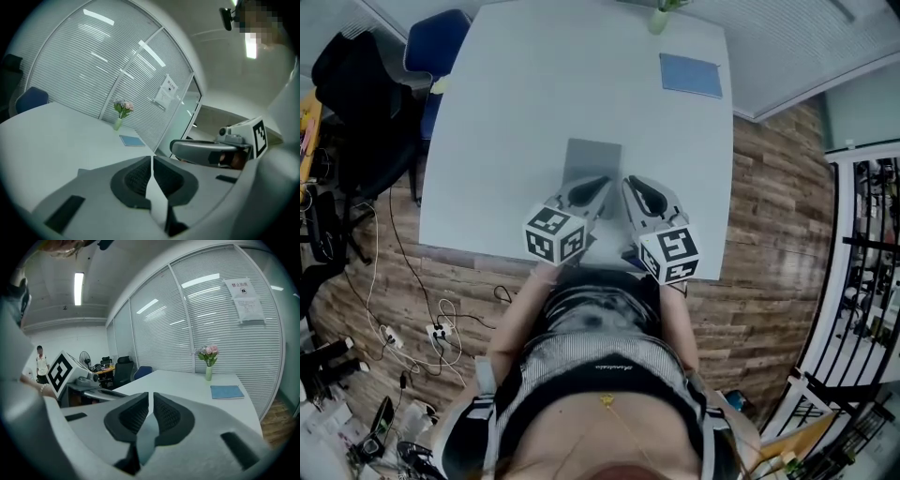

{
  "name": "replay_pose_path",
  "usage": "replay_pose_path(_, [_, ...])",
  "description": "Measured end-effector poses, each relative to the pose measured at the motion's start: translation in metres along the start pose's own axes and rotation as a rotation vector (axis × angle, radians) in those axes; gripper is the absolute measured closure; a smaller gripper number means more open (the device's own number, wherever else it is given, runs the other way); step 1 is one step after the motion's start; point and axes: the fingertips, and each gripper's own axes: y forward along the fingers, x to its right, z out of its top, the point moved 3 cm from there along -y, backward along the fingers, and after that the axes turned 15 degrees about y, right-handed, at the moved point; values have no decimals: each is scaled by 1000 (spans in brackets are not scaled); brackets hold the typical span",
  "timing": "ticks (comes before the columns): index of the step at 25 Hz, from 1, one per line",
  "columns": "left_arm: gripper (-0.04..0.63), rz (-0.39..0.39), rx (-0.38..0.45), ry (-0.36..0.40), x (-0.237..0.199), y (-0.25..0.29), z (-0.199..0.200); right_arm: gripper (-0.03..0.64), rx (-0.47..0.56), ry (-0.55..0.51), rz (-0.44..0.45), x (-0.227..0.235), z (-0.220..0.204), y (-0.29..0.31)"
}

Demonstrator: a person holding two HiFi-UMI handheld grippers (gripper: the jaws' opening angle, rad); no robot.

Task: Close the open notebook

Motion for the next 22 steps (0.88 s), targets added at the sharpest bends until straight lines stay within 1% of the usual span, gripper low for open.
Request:
replay_pose_path(8, [578,-13,48,54,8,-13,21,603,6,-30,20,-17,5,0])
replay_pose_path(17, [580,-14,128,172,23,-29,58,612,91,6,49,-29,27,-15])
replay_pose_path(22, [580,-15,184,220,30,-40,80,612,134,-7,64,-39,41,-24])
